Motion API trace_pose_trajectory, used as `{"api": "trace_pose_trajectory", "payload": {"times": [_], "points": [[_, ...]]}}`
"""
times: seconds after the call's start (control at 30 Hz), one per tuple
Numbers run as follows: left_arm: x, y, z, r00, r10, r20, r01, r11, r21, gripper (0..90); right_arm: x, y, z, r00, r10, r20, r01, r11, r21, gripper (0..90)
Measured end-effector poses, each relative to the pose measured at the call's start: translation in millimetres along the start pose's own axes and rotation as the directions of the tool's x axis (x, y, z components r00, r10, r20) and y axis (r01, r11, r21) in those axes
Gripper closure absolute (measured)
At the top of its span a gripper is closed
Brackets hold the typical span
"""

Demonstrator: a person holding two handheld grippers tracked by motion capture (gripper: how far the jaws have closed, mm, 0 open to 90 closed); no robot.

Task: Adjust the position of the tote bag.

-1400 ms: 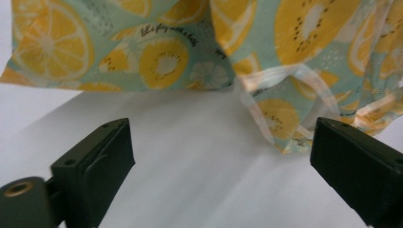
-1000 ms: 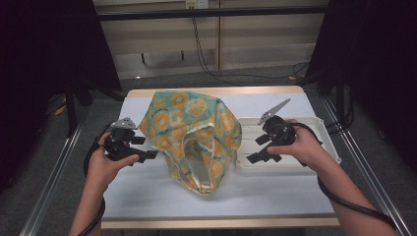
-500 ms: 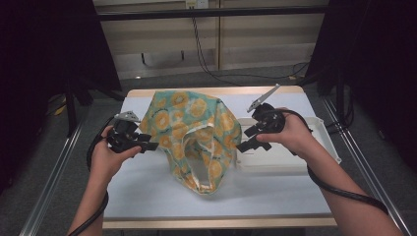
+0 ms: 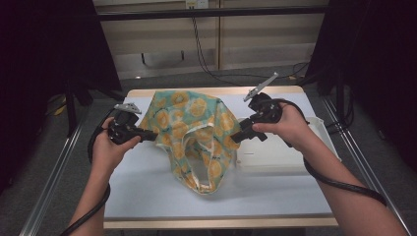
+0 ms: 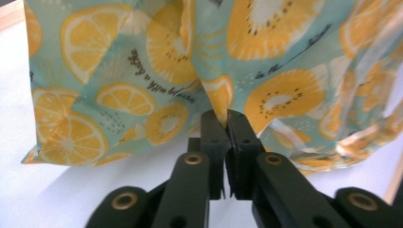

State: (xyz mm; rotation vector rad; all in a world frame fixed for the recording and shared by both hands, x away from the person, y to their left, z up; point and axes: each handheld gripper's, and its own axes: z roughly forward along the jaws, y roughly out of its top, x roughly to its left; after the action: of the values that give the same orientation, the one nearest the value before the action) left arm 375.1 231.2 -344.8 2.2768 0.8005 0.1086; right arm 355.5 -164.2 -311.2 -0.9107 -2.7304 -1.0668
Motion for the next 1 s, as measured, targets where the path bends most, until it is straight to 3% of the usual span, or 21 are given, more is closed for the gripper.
{"api": "trace_pose_trajectory", "payload": {"times": [0.07,0.17,0.23,0.3,0.33,0.5,0.53,0.63,0.77,0.87,1.0], "points": [[0.0,2.1,-1.9,1.0,0.002,-0.001,-0.002,0.9999,0.011,89.1,1.0,4.2,0.2,0.9999,-0.007,0.011,0.007,1.0,0.004,37.1],[0.4,4.2,-3.7,1.0,0.005,-0.002,-0.005,0.9997,0.025,90.0,-0.1,9.1,2.0,0.9997,-0.015,0.019,0.015,1.0,0.015,45.2],[0.4,5.7,-6.1,0.9999,0.007,-0.011,-0.006,0.9997,0.023,90.0,-1.4,11.0,2.3,0.9997,-0.009,0.024,0.008,1.0,0.018,58.3],[0.9,6.4,-7.4,0.9999,0.001,-0.015,-0.001,0.9998,0.02,90.0,-1.6,11.7,1.9,0.9996,-0.014,0.023,0.013,1.0,0.024,59.4],[2.5,8.2,-9.9,1.0,-0.002,-0.005,0.002,0.9995,0.032,90.0,-1.4,14.0,0.0,0.9993,-0.005,0.038,0.004,1.0,0.016,69.3],[3.9,14.0,-17.9,0.9999,-0.009,-0.005,0.009,0.9995,0.029,90.0,-2.4,17.5,-5.2,0.9989,0.021,0.043,-0.021,1.0,0.004,81.9],[4.8,18.0,-24.1,0.9998,-0.017,-0.011,0.017,0.9998,0.01,90.0,-4.4,18.8,-9.1,0.998,0.043,0.046,-0.043,0.999,-0.013,89.0],[5.9,22.3,-31.2,0.9998,-0.02,-0.01,0.02,0.9998,-0.003,90.0,-5.7,20.0,-11.8,0.9981,0.052,0.033,-0.051,0.998,-0.022,90.0],[9.0,30.5,-41.6,0.9993,-0.028,-0.025,0.028,0.9996,-0.01,90.0,-9.3,23.0,-17.9,0.9954,0.079,0.054,-0.077,0.996,-0.038,90.0],[14.3,37.8,-55.1,0.9977,-0.067,-0.008,0.066,0.9966,-0.049,90.0,-11.1,26.6,-22.1,0.9938,0.094,0.059,-0.091,0.994,-0.052,90.0],[20.5,44.5,-61.3,0.9967,-0.079,-0.02,0.078,0.9959,-0.045,90.0,-15.8,31.6,-29.7,0.9913,0.112,0.069,-0.107,0.991,-0.074,90.0]]}}
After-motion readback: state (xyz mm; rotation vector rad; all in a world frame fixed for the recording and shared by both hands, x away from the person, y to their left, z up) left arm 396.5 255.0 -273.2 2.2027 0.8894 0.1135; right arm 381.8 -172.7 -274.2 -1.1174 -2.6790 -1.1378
